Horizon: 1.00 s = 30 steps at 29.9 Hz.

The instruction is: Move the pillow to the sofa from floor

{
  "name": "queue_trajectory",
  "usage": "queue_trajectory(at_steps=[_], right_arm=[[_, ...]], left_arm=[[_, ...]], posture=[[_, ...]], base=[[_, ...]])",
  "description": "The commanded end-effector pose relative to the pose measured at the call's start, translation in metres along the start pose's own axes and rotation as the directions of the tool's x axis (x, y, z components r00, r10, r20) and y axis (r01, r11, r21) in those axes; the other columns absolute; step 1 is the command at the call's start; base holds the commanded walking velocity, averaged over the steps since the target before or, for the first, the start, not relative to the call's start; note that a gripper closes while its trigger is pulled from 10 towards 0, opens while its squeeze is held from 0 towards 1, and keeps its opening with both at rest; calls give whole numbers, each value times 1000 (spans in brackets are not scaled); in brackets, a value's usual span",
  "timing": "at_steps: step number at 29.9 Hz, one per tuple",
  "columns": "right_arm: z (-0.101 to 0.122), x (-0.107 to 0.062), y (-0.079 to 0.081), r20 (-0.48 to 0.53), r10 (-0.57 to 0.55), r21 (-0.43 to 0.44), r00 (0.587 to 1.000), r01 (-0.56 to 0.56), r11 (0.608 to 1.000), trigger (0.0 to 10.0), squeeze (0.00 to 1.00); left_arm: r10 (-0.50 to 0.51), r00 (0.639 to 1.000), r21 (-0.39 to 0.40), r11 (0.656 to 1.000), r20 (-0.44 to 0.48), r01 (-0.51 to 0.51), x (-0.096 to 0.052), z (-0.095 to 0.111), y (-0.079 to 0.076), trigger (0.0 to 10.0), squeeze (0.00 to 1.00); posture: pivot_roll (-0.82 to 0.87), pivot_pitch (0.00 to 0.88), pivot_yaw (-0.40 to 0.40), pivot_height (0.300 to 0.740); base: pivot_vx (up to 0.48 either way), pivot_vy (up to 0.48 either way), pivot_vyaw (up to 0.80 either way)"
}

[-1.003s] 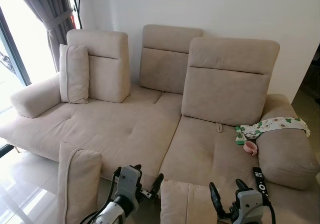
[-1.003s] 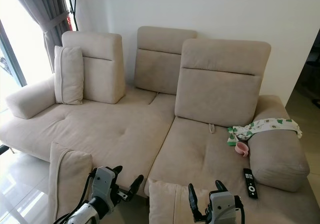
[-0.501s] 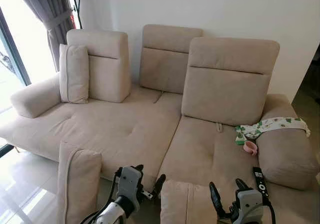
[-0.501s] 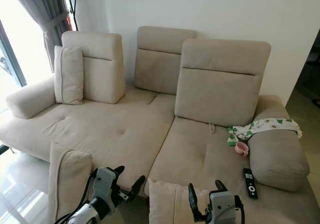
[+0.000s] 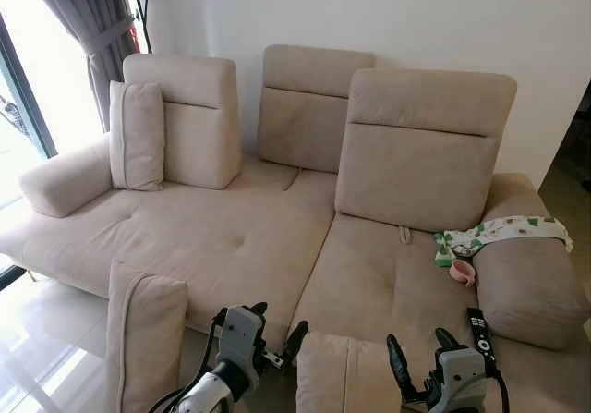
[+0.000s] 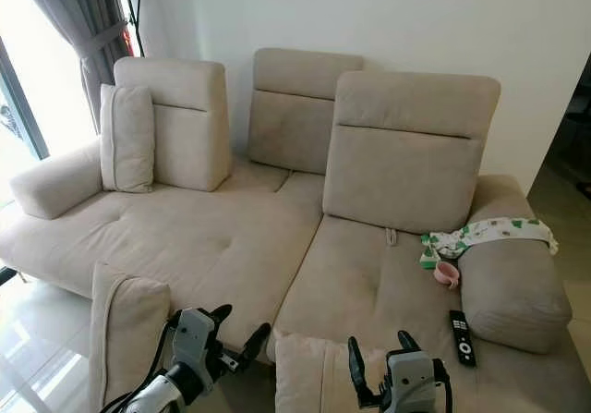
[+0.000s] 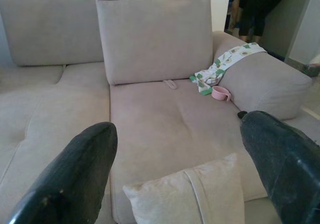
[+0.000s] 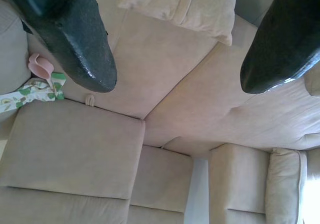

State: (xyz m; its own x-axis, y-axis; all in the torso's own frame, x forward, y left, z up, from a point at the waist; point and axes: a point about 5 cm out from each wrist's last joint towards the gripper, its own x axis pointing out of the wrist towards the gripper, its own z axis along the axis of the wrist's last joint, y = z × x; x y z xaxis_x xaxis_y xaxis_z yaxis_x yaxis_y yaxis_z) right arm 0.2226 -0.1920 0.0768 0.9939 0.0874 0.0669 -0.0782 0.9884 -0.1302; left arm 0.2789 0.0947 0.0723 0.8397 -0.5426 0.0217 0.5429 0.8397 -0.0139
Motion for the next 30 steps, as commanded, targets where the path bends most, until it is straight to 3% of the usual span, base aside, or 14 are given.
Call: queue_trajectory(at_steps=[1,10,30], right_arm=[[0,1,1,3,5,4,1000,-5,1000,10000,0],[0,1,0,5,6,1,1000,-6,1000,10000,0],[0,0,-2,2,3,-2,1000,-3,1000,10000,0]], left_arm=[[-2,1000,-13,1000,4,2,-2,-2,-2,10000,0],[-6,1000,-14,1000,10,7,-1,-1,-3,10000,0],[-18,1000,-14,1000,12,18,0,-2,-7,10000,0]], posture=[[73,0,30,740],[68,0,27,740],[62,0,27,740]], base=[[0,0,0],[0,0,0],[247,0,0]])
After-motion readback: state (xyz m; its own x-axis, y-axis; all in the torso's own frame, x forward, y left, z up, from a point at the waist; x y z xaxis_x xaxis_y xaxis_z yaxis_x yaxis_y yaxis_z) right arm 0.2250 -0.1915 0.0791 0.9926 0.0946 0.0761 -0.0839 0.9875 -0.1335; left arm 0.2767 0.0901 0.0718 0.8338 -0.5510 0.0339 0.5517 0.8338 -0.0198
